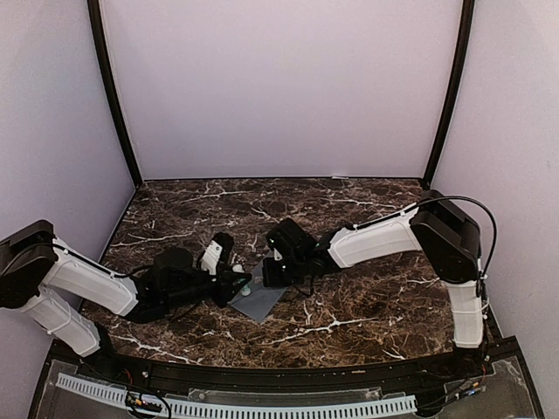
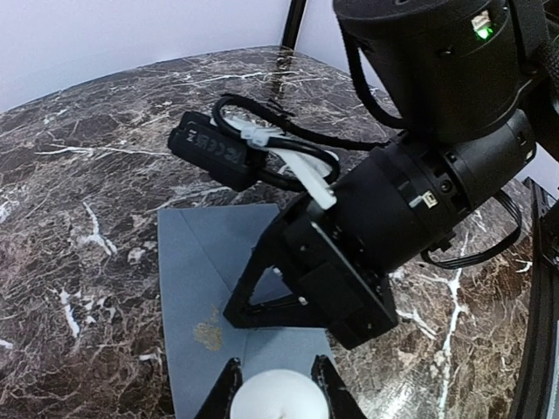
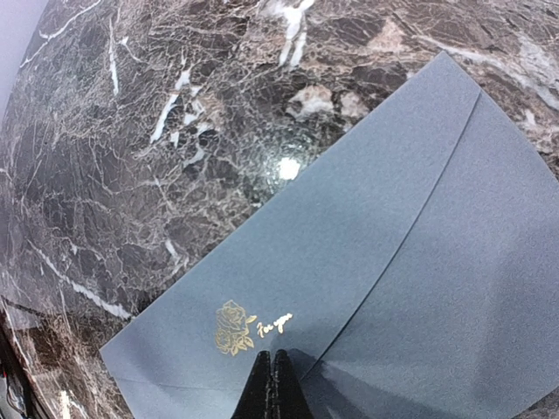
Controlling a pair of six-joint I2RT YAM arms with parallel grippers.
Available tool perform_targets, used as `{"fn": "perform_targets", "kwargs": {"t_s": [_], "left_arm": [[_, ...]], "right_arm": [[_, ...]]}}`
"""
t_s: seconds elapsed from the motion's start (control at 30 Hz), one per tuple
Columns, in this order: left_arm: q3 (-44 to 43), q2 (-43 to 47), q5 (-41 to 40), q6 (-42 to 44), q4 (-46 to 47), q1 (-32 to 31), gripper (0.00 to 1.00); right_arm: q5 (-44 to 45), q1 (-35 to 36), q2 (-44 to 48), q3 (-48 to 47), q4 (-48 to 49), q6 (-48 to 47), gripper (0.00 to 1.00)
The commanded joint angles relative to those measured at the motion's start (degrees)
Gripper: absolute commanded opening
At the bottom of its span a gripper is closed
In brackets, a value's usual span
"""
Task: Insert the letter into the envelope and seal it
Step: Seal the envelope flap on the envelope.
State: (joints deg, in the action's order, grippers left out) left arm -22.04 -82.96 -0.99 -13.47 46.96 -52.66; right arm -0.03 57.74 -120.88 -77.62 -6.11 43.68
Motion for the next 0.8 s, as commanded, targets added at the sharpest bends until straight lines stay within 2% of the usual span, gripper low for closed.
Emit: {"fn": "perform_targets", "kwargs": {"t_s": [0.0,0.13,0.4,0.77], "left_arm": [[1.2,-1.8,-5.2,3.3,5.2,-0.2,0.00],[0.5,-4.7,-8.0,4.0,7.1,-0.3,0.00],[-1.4,-9.9,-8.3,4.8,5.9,-0.3,0.00],[-0.7,-12.0,-9.8,6.9,3.8,-0.4,0.00]], "right_arm": [[-1.4,-0.6,0.7,2.4,-1.3,0.8,0.00],[-1.9,-0.5,1.0,2.9,-0.8,0.9,0.00],[-2.7,-0.6,1.8,3.1,0.1,1.0,0.00],[-7.8,-0.5,5.3,4.5,5.8,0.5,0.00]]}}
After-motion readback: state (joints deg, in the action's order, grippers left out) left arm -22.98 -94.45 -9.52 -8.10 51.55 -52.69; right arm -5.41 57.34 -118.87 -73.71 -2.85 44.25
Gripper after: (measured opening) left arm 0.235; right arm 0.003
